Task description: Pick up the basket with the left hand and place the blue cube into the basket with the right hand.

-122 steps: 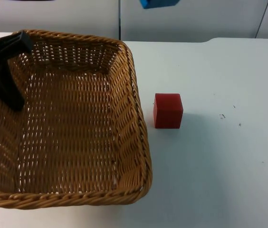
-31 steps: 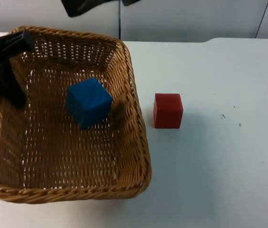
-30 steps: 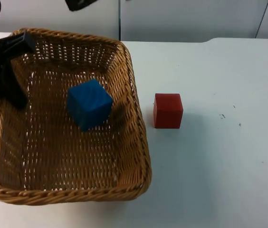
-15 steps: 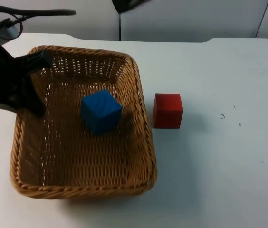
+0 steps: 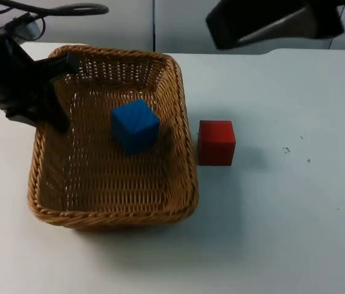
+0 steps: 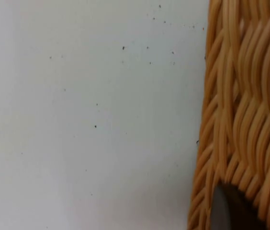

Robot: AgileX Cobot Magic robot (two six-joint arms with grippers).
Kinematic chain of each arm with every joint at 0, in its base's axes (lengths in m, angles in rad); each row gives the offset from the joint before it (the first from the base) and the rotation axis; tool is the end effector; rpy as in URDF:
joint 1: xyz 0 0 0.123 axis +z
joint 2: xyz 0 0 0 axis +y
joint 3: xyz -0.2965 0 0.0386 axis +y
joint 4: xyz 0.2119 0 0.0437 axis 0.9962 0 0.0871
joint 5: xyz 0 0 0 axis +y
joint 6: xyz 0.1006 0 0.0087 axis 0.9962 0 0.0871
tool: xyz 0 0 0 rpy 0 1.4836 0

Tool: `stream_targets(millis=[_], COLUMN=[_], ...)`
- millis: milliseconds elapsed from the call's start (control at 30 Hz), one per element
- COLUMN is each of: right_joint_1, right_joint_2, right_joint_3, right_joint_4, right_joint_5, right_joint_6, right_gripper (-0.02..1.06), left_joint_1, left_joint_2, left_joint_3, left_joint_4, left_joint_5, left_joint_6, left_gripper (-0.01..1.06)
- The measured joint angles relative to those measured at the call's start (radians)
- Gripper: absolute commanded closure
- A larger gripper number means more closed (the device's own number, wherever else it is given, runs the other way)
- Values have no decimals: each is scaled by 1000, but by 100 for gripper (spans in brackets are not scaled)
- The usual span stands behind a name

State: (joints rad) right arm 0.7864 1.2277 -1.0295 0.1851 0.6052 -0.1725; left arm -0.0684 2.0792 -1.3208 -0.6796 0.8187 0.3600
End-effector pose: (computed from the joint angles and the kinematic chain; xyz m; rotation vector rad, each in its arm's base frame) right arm 0.1544 0.1697 0.3509 -0.9649 2.1195 0.5141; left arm 0.3761 -0.0723 0.1614 -0.0374 2.9013 -0.7328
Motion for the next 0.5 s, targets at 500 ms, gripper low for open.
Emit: stream_targets(millis=[500], right_joint_1=[0], right_joint_2=[-139], right_joint_3=[0], right_joint_4=[0], right_joint_5=[-2], right_joint_6=[8], right_gripper=[26], left_joint_1=[112], left_joint_2=[39], left_joint_3=[-9], left_joint_4=[53], left_joint_5=[14], left_joint_6=[13], left_gripper=[105])
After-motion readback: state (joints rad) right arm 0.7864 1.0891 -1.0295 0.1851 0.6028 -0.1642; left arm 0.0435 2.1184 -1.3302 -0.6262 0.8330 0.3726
